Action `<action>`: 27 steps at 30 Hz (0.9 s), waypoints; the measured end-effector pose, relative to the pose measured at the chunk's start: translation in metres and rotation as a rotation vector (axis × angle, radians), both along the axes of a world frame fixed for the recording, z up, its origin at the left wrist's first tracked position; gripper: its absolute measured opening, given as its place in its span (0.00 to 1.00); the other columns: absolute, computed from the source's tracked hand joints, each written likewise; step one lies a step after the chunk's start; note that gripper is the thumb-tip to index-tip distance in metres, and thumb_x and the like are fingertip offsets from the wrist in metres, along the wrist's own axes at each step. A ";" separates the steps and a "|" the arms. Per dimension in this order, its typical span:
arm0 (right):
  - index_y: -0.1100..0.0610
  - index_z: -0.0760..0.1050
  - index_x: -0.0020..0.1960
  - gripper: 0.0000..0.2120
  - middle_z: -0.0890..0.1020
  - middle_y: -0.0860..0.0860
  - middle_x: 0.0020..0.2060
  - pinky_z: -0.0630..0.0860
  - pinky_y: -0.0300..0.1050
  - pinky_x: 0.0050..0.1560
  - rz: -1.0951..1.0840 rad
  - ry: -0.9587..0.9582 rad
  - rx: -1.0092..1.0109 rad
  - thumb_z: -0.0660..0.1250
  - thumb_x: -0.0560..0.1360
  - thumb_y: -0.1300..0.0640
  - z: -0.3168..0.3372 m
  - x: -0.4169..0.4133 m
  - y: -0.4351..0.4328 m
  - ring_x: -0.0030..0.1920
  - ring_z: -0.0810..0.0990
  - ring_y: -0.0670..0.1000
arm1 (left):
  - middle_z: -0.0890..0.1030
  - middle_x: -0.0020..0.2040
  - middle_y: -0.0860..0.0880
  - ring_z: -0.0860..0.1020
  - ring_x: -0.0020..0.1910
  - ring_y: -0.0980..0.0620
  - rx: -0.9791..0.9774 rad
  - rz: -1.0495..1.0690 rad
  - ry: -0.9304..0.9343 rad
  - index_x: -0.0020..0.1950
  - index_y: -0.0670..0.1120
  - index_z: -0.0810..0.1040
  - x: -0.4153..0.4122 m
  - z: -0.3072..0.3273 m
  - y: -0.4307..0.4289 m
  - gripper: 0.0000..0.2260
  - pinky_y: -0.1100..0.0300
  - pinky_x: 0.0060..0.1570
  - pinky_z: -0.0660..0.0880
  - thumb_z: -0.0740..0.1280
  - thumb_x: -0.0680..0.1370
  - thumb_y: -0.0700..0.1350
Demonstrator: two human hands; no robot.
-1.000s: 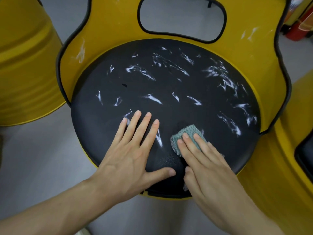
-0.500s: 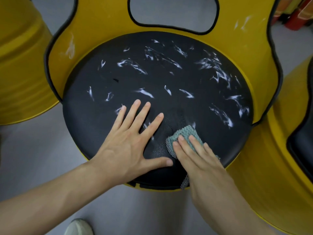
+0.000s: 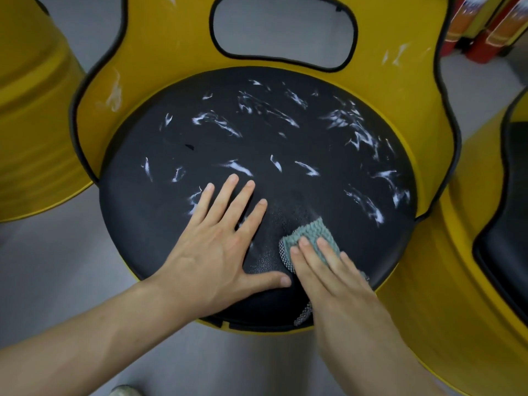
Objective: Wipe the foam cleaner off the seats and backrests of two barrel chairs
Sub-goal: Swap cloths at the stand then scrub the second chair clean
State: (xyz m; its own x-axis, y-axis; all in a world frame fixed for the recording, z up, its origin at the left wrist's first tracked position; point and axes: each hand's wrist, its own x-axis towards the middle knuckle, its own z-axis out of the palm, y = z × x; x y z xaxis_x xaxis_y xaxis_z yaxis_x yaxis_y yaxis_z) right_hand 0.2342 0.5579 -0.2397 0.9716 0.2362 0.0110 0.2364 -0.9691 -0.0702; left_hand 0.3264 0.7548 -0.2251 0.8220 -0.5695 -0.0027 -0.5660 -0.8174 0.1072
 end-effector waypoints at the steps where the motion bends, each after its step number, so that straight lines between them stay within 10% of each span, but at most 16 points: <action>1: 0.60 0.69 0.73 0.34 0.76 0.56 0.70 0.58 0.53 0.70 -0.002 0.014 -0.008 0.51 0.68 0.57 -0.001 0.004 0.000 0.72 0.67 0.57 | 0.49 0.84 0.45 0.37 0.82 0.46 0.001 0.002 0.004 0.83 0.47 0.57 0.000 0.000 0.000 0.53 0.42 0.80 0.41 0.46 0.70 0.83; 4: 0.61 0.69 0.74 0.35 0.74 0.57 0.72 0.59 0.50 0.75 -0.022 0.018 -0.056 0.53 0.70 0.49 0.009 0.037 0.002 0.74 0.70 0.58 | 0.46 0.84 0.46 0.34 0.81 0.47 0.008 0.008 0.008 0.84 0.48 0.54 0.000 -0.001 0.000 0.53 0.44 0.79 0.37 0.46 0.70 0.83; 7: 0.58 0.52 0.81 0.37 0.56 0.54 0.81 0.42 0.48 0.78 -0.011 0.117 -0.065 0.54 0.76 0.45 0.018 0.064 0.004 0.81 0.52 0.55 | 0.44 0.84 0.46 0.33 0.81 0.47 0.025 0.000 0.001 0.84 0.49 0.52 0.001 0.001 -0.001 0.54 0.44 0.79 0.35 0.45 0.69 0.84; 11: 0.62 0.72 0.72 0.31 0.75 0.57 0.71 0.60 0.53 0.72 -0.111 0.063 0.018 0.51 0.72 0.54 0.007 0.023 0.006 0.72 0.72 0.60 | 0.45 0.84 0.45 0.34 0.81 0.46 0.044 -0.003 -0.001 0.84 0.47 0.53 0.003 0.001 -0.003 0.54 0.42 0.79 0.38 0.45 0.69 0.83; 17: 0.59 0.75 0.71 0.31 0.77 0.53 0.69 0.67 0.54 0.73 -0.119 0.056 -0.003 0.50 0.71 0.57 0.005 0.008 0.001 0.71 0.73 0.56 | 0.44 0.84 0.44 0.34 0.81 0.45 0.046 -0.044 -0.008 0.84 0.51 0.53 0.006 0.004 -0.005 0.51 0.39 0.79 0.39 0.45 0.70 0.83; 22: 0.52 0.51 0.82 0.32 0.54 0.47 0.81 0.43 0.47 0.79 -0.084 0.071 0.027 0.44 0.78 0.54 0.015 0.064 -0.009 0.81 0.48 0.49 | 0.53 0.83 0.43 0.43 0.83 0.45 0.002 -0.043 -0.026 0.82 0.49 0.60 0.004 -0.004 -0.004 0.49 0.39 0.78 0.44 0.48 0.72 0.82; 27: 0.52 0.46 0.83 0.29 0.45 0.50 0.82 0.50 0.49 0.80 -0.122 0.048 0.055 0.49 0.83 0.51 0.017 0.070 -0.015 0.81 0.42 0.49 | 0.52 0.83 0.43 0.41 0.83 0.45 0.029 -0.030 -0.028 0.83 0.50 0.58 0.003 -0.003 -0.004 0.50 0.39 0.79 0.44 0.46 0.71 0.83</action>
